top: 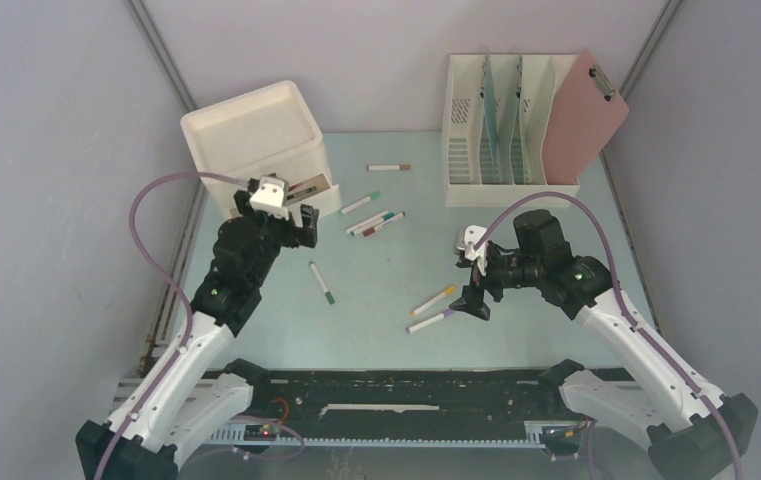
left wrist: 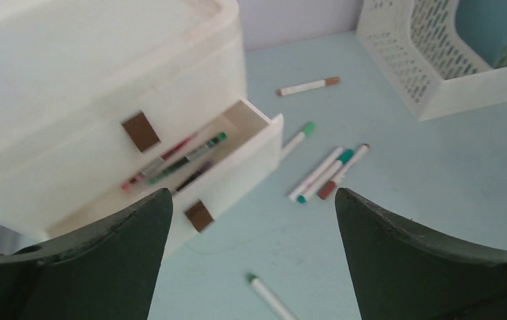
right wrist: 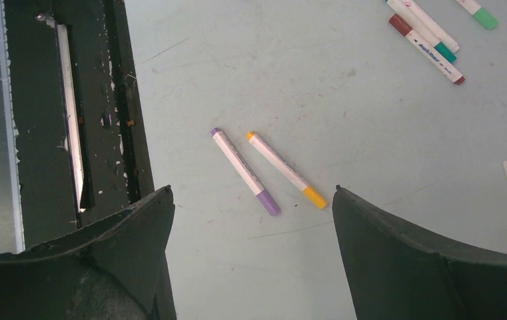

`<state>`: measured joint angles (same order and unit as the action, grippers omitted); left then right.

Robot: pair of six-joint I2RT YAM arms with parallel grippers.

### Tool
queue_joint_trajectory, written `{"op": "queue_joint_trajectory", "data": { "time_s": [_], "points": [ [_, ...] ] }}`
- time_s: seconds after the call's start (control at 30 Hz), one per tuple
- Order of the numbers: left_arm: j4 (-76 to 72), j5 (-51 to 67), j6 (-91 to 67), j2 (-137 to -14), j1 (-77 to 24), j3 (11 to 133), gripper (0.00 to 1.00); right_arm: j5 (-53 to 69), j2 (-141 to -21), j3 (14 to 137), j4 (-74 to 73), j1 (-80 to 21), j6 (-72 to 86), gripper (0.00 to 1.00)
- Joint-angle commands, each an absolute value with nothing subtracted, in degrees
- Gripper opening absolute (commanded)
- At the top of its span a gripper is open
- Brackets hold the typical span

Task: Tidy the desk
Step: Close the drawer in the storage box.

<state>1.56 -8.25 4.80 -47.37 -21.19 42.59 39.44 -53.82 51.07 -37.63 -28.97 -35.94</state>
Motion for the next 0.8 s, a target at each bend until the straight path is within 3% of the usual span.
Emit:
{"op": "queue_joint_trajectory", "data": {
  "time_s": [0.0,0.47,0.77],
  "points": [
    [-5.46,-4.87,-9.69,-42.05,-20.92,35.99,1.00,39.20,-52.64,53.22,-37.59,-29.37,-37.00,0.95],
    [-17.18,-12.87,-21.90,-35.36,-20.92,19.63,0.97,39.25,-52.61,53.26,-37.65,-29.05,-37.17,0.95],
    [-16.61,-14.85,-24.90,-42.99,-17.89,22.99,0.81,39.43,-52.49,53.26,-37.68,-28.92,-37.18,0.95]
  ]
}}
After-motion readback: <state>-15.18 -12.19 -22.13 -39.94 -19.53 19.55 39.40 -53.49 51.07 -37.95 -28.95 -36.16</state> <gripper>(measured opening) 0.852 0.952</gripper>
